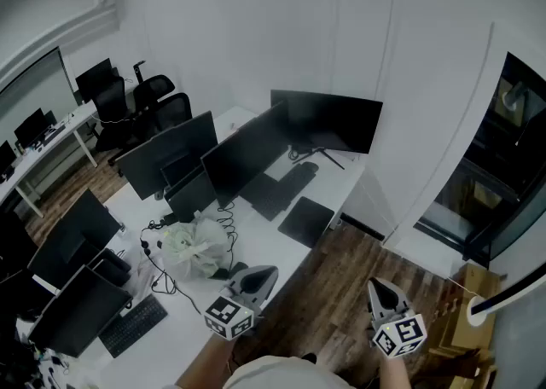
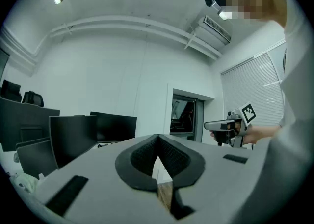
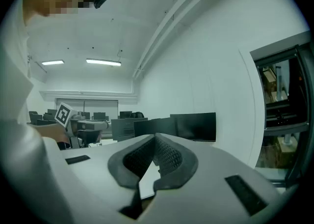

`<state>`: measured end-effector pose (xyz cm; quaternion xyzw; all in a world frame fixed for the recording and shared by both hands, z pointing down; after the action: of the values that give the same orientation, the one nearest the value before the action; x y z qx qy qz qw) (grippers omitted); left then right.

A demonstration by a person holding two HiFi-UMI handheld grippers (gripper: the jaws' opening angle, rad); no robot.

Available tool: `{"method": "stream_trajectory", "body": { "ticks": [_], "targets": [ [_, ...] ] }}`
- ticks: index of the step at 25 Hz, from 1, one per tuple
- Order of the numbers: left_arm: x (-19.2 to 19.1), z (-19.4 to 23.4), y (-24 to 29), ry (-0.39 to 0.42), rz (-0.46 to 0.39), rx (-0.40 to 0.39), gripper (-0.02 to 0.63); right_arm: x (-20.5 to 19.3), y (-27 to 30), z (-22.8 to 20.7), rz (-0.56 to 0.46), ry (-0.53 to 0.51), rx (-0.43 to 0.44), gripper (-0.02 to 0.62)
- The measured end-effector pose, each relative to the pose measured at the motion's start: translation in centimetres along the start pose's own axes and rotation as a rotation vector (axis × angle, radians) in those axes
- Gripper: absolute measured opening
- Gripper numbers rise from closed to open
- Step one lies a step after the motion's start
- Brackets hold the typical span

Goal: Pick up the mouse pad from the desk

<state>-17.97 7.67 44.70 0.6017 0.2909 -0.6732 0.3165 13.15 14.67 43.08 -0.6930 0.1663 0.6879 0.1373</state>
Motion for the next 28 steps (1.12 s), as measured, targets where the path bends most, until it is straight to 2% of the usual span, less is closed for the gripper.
{"method": "stream_trajectory", "body": {
  "ticks": [10, 19, 28],
  "targets": [
    [-0.1, -0.1, 0.2, -0.009, 0.002, -0.01, 0.015, 0.1, 0.2, 0.3, -0.005, -0.014, 0.013, 0.012],
    [-0.6, -0.5, 0.7, -0.033, 0.016, -0.009, 0.018, -0.5, 0.2, -0.2, 0.011, -0.002, -0.01, 0.012],
    [-1.3, -1.7, 1.7, -0.046, 0.032, -0.001, 0.06, -1.2, -1.0, -1.7, 0.014, 0.027, -0.013, 0.012]
  ]
}}
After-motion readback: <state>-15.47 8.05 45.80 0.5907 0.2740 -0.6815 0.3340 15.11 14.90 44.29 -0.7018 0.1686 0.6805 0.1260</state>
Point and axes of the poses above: the fingertips, and each gripper's own axes: y forward along the fingers, z to its left, x out of its top, the point moved 8 cm from there along -y, backward along the fingers, and after that the axes turned 2 degrees about -z, right-handed, at the moved point
